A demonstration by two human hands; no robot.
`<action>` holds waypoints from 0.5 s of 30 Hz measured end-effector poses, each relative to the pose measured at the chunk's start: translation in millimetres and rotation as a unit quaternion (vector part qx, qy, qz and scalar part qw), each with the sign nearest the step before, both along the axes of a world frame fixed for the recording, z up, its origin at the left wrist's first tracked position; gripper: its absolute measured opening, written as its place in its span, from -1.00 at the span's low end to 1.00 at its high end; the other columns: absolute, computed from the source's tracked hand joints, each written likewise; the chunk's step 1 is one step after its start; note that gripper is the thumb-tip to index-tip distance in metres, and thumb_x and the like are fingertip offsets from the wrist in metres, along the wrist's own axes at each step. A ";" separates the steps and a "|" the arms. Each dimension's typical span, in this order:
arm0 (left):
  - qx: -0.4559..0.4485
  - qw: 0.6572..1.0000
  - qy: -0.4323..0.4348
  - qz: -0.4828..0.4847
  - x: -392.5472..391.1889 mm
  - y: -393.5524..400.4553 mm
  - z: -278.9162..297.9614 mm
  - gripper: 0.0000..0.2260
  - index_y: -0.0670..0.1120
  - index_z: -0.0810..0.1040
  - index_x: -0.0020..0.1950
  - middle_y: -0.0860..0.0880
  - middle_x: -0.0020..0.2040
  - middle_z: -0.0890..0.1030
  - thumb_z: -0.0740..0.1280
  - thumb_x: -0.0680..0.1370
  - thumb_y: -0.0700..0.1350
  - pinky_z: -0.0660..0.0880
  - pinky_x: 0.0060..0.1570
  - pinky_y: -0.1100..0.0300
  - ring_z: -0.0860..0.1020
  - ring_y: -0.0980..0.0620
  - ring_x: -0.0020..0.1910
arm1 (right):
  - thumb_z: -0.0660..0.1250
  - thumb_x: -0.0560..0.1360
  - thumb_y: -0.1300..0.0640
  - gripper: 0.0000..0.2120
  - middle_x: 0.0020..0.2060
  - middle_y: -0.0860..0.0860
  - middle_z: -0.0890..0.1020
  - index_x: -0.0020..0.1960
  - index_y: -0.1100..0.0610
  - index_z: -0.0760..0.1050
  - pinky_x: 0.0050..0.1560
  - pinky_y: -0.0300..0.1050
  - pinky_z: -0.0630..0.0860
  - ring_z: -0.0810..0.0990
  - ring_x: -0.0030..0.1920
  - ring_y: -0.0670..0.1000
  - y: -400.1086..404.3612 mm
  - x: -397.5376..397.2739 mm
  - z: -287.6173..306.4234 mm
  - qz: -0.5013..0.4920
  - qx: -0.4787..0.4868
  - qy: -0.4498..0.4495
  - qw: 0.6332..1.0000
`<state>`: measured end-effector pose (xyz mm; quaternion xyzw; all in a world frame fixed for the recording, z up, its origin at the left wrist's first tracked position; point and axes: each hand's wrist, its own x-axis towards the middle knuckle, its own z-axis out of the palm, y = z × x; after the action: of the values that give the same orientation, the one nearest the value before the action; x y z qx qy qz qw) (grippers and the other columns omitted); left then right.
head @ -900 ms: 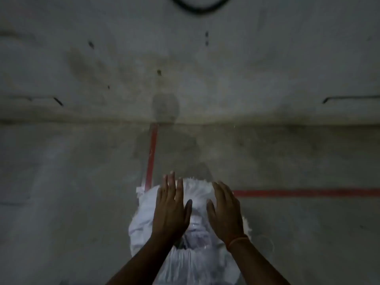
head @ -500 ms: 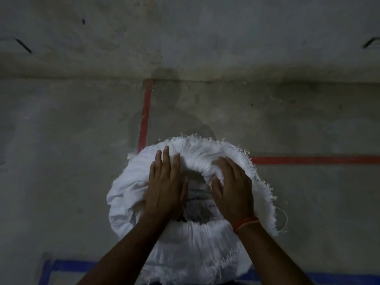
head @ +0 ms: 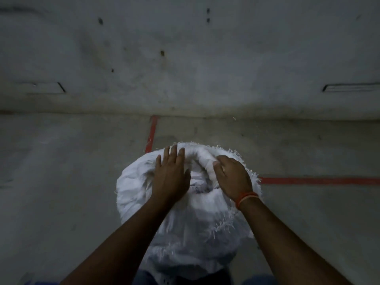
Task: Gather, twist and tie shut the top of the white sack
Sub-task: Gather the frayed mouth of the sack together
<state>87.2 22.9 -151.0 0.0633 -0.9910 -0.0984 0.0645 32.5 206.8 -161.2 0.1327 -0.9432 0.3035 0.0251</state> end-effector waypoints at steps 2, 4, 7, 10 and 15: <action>0.023 0.998 0.039 0.035 31.8 2.2 21.6 -0.45 -0.08 0.20 0.57 -0.16 0.60 0.21 0.23 0.59 -0.01 0.17 0.54 -0.17 0.16 -0.18 0.59 | 0.11 0.57 -0.03 -0.61 0.09 0.13 0.68 0.22 0.12 0.56 0.12 -0.02 0.52 0.60 0.10 0.15 14.3 23.6 13.6 -0.014 -0.005 0.004 1.000; 0.030 0.996 0.070 0.054 64.9 4.8 39.0 -0.49 -0.10 0.31 0.49 -0.18 0.52 0.35 0.27 0.55 -0.06 0.29 0.46 -0.18 0.31 -0.19 0.51 | 0.22 0.54 0.06 -0.68 0.10 0.16 0.68 0.22 0.14 0.57 0.14 0.00 0.53 0.61 0.11 0.17 29.2 49.6 26.9 -0.025 0.001 -0.010 1.000; 0.025 0.995 0.098 0.025 105.3 12.1 53.8 -0.66 -0.07 0.50 0.30 -0.13 0.26 0.62 0.29 0.53 -0.09 0.49 0.25 -0.14 0.60 -0.14 0.22 | 0.31 0.47 0.13 -0.70 0.09 0.16 0.68 0.17 0.14 0.61 0.15 -0.02 0.55 0.62 0.11 0.18 48.9 83.2 40.8 -0.039 0.014 -0.017 0.999; -0.011 0.995 0.103 -0.010 129.5 23.9 59.6 -0.84 0.02 0.59 -0.06 0.01 -0.13 0.69 0.23 0.54 -0.01 0.57 0.07 -0.15 0.66 -0.02 -0.16 | 0.35 0.44 0.15 -0.72 0.11 0.14 0.69 0.13 0.12 0.65 0.20 -0.05 0.54 0.63 0.14 0.17 58.7 105.3 47.4 -0.047 0.014 -0.020 0.999; 0.037 0.990 0.000 -0.138 134.3 47.8 26.4 -0.76 0.03 0.58 0.10 0.02 0.03 0.65 0.31 0.55 0.14 0.57 0.07 0.08 0.62 0.02 0.01 | 0.33 0.42 0.26 -0.73 0.13 0.05 0.66 0.04 0.03 0.67 0.21 -0.10 0.53 0.62 0.14 0.09 58.8 116.6 39.6 0.001 0.062 -0.045 0.997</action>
<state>221.6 70.7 -124.6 -0.0717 -0.9859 -0.1432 0.0478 149.1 265.6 -121.5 0.1216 -0.9601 0.2504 -0.0257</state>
